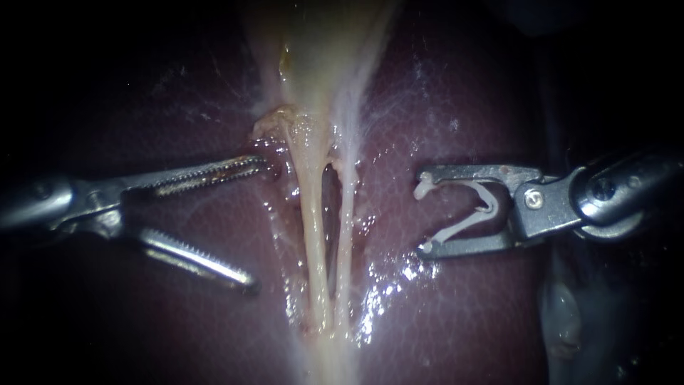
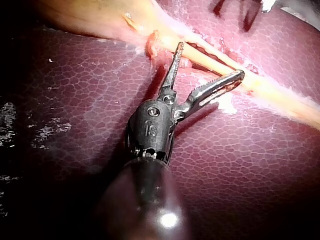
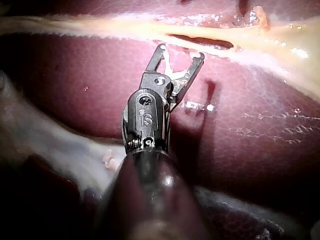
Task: Grabbing gallbladder
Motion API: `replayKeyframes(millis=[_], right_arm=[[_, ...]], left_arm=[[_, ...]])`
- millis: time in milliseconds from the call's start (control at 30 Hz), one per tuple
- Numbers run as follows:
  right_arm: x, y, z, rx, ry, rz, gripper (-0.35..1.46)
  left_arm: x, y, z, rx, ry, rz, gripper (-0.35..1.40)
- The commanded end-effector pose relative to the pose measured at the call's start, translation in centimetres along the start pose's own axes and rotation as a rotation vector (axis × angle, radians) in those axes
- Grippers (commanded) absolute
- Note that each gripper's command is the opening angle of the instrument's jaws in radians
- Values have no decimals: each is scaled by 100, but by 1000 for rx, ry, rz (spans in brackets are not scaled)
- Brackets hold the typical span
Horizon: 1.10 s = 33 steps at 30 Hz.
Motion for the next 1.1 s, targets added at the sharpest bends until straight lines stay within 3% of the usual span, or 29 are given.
replayKeyframes(millis=[33, 233, 567, 867, 1100], right_arm=[[0, 0, 0, 0, 0, 0, 50], [0, 0, 0, 0, 0, 0, 50], [-1, 1, 0, 0, 0, 0, 50], [-1, 1, 0, -1, 0, 0, 50], [-1, 1, 0, -1, 0, 0, 50]], left_arm=[[0, 0, 0, 0, 0, 0, 121], [-7, 12, -3, -24, 4, -18, 120], [-21, 67, -4, -92, 14, -84, 110], [0, 106, 4, -108, 10, -159, 89], [25, 125, 12, -112, 19, -231, 68]])
